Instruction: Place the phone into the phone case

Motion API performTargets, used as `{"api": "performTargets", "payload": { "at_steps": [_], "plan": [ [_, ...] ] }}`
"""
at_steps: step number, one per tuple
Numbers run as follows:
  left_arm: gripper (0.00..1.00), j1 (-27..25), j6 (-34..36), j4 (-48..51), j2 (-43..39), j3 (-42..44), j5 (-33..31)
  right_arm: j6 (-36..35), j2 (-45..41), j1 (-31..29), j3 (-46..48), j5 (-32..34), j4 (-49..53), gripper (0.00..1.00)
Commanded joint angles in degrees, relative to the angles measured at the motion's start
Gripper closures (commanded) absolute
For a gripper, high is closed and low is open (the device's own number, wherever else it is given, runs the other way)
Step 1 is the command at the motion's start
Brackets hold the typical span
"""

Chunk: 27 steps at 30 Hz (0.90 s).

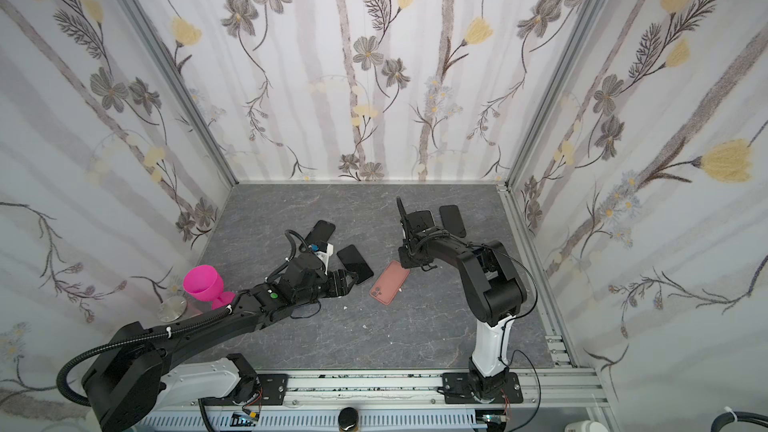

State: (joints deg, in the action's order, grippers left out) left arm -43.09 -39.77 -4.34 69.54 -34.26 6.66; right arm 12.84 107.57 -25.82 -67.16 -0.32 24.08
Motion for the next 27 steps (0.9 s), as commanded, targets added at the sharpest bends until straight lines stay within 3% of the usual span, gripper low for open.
{"api": "performTargets", "payload": {
  "at_steps": [1,10,19,27],
  "plan": [
    [0.27,-0.15,-1.55,-1.87,-0.49,-0.29,-0.79,1.10,-2.19,-0.01,2.03,-1.27,0.35,0.62],
    [0.27,-0.07,-0.57,-0.85,-0.12,-0.11,-1.94,4.39,-9.82,-3.72,9.05,-1.02,2.11,0.61],
    [0.28,-0.14,-1.02,-3.70,2.33,2.02,-0.52,8.15,-14.87,-9.83,15.37,-6.14,1.85,0.62],
    [0.31,-0.33,-1.32,-4.77,3.52,2.27,-0.07,3.27,-13.70,-7.04,7.73,0.28,5.40,0.60]
  ]
}}
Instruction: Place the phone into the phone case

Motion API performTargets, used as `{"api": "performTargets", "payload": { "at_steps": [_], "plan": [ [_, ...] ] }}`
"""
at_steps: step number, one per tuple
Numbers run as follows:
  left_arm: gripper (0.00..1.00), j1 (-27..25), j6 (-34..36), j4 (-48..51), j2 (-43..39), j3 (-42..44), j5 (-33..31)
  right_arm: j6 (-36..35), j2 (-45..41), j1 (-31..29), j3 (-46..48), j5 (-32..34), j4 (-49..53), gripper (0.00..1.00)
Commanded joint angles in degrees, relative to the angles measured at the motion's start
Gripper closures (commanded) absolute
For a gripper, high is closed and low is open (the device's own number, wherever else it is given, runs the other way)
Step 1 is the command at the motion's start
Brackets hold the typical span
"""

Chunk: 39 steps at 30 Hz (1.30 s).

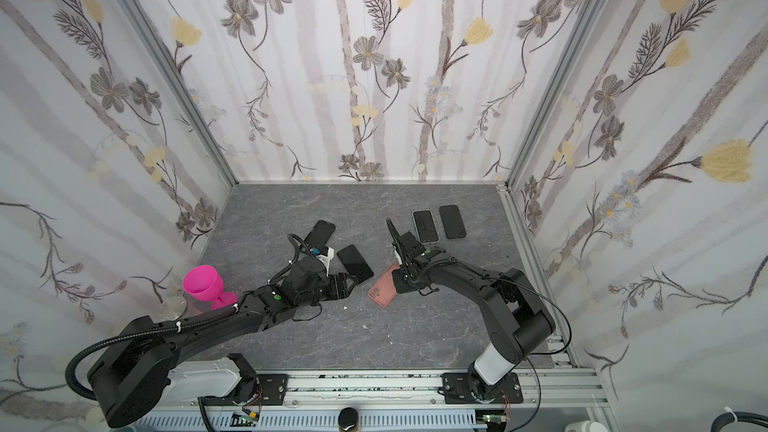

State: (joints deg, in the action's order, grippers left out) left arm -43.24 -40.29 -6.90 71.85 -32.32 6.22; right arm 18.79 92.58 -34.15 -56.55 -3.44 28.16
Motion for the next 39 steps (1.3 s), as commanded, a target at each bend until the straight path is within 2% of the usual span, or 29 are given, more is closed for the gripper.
{"api": "performTargets", "payload": {
  "at_steps": [1,6,10,20,32,39],
  "plan": [
    [0.33,-0.43,-0.69,-2.56,1.77,0.37,0.62,-3.49,2.39,1.83,-4.39,4.06,2.17,0.60],
    [0.38,-2.78,-1.63,-2.22,5.79,-0.63,0.58,-7.23,8.86,4.03,-11.50,5.46,4.23,0.60],
    [0.40,-3.94,-3.31,-2.89,10.17,-1.82,2.71,-8.22,11.98,5.41,-14.29,3.18,3.85,0.60],
    [0.43,-5.03,-3.81,-5.36,18.00,-5.14,7.37,-8.09,14.70,6.33,-11.98,-2.47,0.69,0.65],
    [0.43,-4.66,-3.91,-7.85,22.94,-7.97,8.72,-4.11,6.12,5.89,0.29,-7.28,-2.05,0.72],
    [0.43,-4.57,-3.22,-7.27,23.94,-9.90,8.00,0.63,-0.73,2.20,8.59,-9.78,-4.40,0.73]
  ]
}}
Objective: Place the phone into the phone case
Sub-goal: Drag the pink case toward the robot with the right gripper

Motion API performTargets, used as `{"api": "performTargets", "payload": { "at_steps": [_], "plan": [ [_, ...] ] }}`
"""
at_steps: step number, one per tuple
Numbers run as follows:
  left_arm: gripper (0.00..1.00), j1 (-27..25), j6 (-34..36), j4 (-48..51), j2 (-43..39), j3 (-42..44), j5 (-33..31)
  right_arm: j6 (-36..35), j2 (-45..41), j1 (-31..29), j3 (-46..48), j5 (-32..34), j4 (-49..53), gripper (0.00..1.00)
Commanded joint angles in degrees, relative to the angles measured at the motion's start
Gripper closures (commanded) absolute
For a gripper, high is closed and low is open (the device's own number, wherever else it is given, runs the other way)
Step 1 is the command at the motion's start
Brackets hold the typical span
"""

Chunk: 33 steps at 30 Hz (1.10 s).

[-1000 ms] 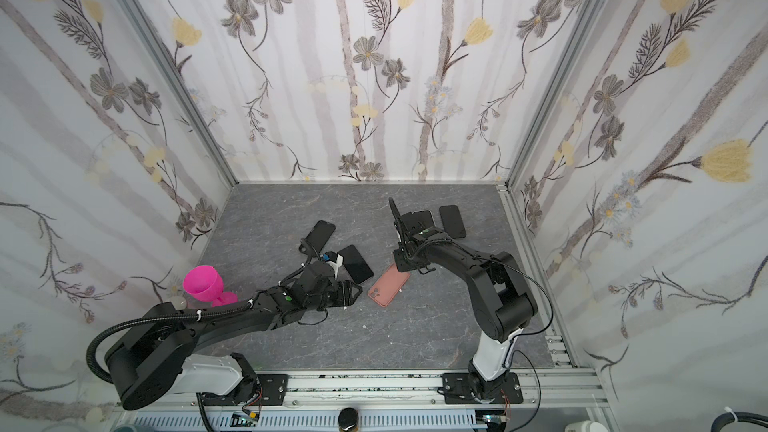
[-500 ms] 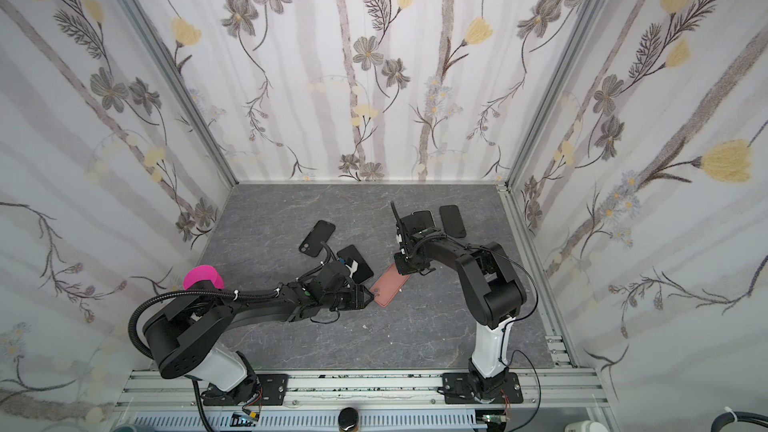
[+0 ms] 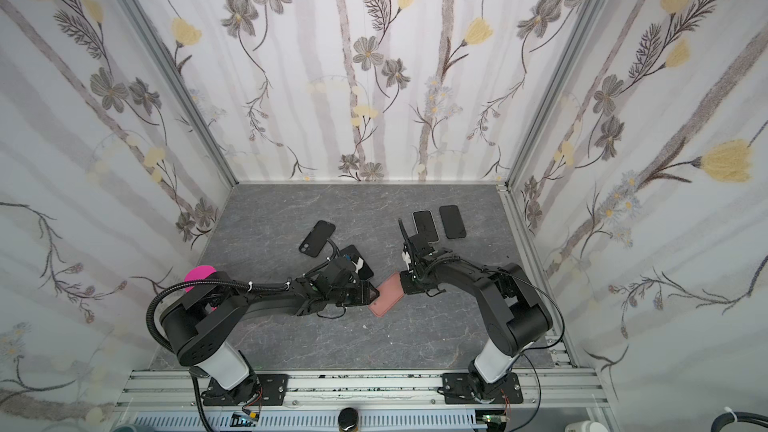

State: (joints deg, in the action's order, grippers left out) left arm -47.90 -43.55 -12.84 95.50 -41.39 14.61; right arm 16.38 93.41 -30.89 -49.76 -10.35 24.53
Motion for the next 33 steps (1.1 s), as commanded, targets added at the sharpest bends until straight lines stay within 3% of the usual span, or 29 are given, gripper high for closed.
{"api": "performTargets", "payload": {
  "at_steps": [1,9,13,20,25,33],
  "plan": [
    [0.43,0.10,0.13,-1.04,0.34,-0.92,-0.65,3.72,-3.30,-1.86,2.87,-3.30,-1.03,0.73],
    [0.42,0.20,0.93,0.17,-0.16,-1.35,-1.47,10.82,-10.05,-6.22,11.96,-5.51,-3.73,0.69],
    [0.42,0.18,1.65,1.97,-1.91,-1.31,-2.40,11.83,-14.36,-6.20,12.16,-1.93,-2.89,0.64],
    [0.42,0.19,6.72,11.52,-9.12,-0.27,-8.12,-2.78,-11.15,-6.81,0.54,3.08,5.38,0.55],
    [0.42,0.34,8.30,16.29,-17.41,2.35,-14.22,-10.01,-3.97,-7.32,-5.81,3.49,6.91,0.59],
    [0.43,2.01,7.66,17.59,-27.43,5.70,-17.31,-13.28,5.03,-8.53,-8.43,1.92,5.59,0.66]
  ]
}}
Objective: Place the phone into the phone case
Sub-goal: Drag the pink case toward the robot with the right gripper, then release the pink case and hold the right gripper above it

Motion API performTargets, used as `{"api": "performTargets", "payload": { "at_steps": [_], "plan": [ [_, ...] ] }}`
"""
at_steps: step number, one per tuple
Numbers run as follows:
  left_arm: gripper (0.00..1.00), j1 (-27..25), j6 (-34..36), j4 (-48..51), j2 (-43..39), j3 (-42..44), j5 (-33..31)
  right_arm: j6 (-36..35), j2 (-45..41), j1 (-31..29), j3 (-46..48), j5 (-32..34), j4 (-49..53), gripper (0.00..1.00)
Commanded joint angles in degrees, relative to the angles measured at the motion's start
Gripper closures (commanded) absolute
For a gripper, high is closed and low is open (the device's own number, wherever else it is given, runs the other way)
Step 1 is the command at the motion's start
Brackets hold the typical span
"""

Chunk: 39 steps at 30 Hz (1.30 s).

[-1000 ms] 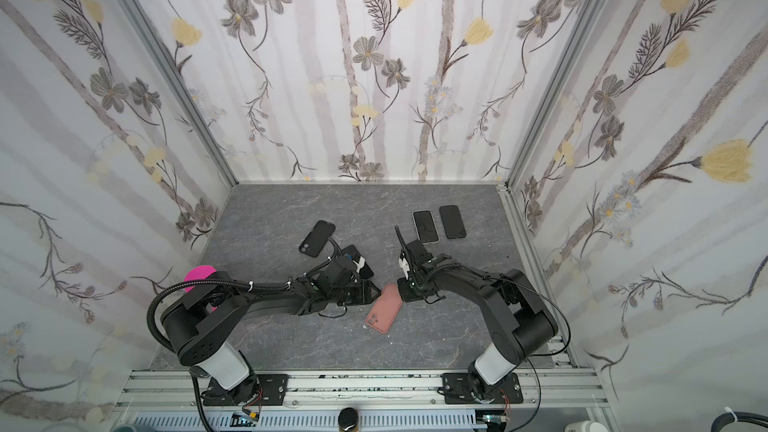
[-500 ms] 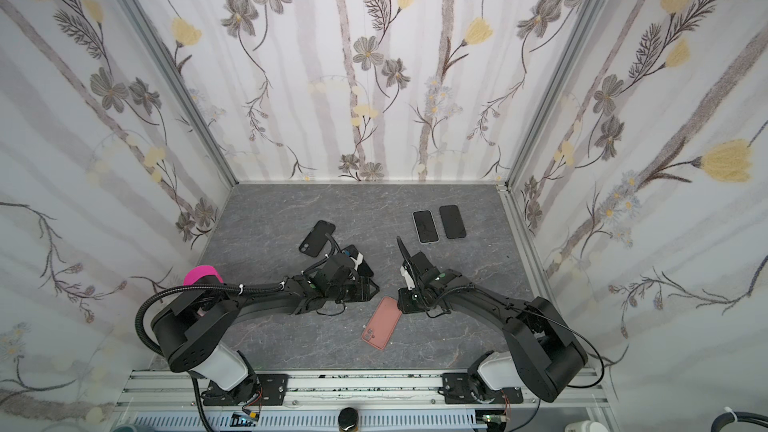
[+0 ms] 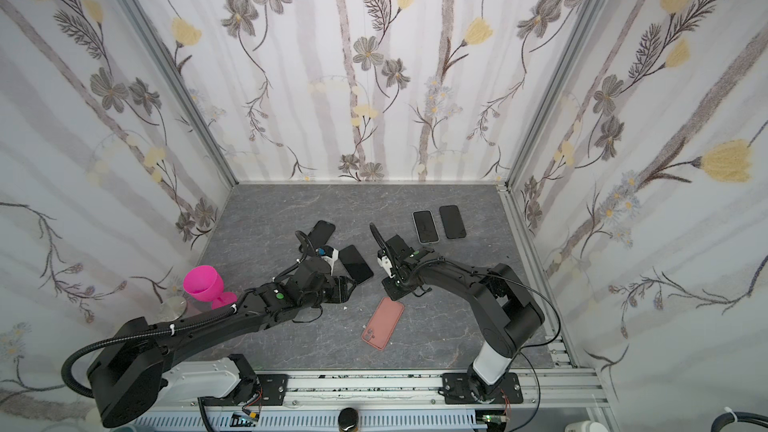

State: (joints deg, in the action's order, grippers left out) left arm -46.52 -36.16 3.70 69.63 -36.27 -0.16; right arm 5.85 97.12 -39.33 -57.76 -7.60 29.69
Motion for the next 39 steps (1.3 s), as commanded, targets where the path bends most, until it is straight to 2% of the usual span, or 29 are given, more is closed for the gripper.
{"api": "performTargets", "payload": {
  "at_steps": [1,11,18,25,31,39],
  "plan": [
    [0.43,0.95,0.39,1.30,-2.11,0.76,-2.57,-2.90,2.03,-0.09,-0.43,-1.08,0.44,0.67],
    [0.43,3.84,1.91,2.89,-3.51,0.80,-2.17,-0.04,4.12,-0.27,-0.16,-0.33,-0.69,0.83],
    [0.43,5.02,1.85,2.87,-4.56,1.20,-2.31,8.31,4.13,0.11,1.05,4.48,-1.35,0.87],
    [0.43,5.61,1.59,2.88,-5.64,1.97,-2.91,13.73,3.72,2.02,3.09,5.02,-2.95,0.90],
    [0.43,5.96,1.29,2.33,-6.51,2.69,-3.24,19.04,-0.76,3.38,7.37,6.18,-5.16,0.95],
    [0.43,6.44,1.49,1.51,-6.54,2.94,-3.18,24.88,-3.38,4.34,10.16,8.94,-4.29,0.91]
  ]
}}
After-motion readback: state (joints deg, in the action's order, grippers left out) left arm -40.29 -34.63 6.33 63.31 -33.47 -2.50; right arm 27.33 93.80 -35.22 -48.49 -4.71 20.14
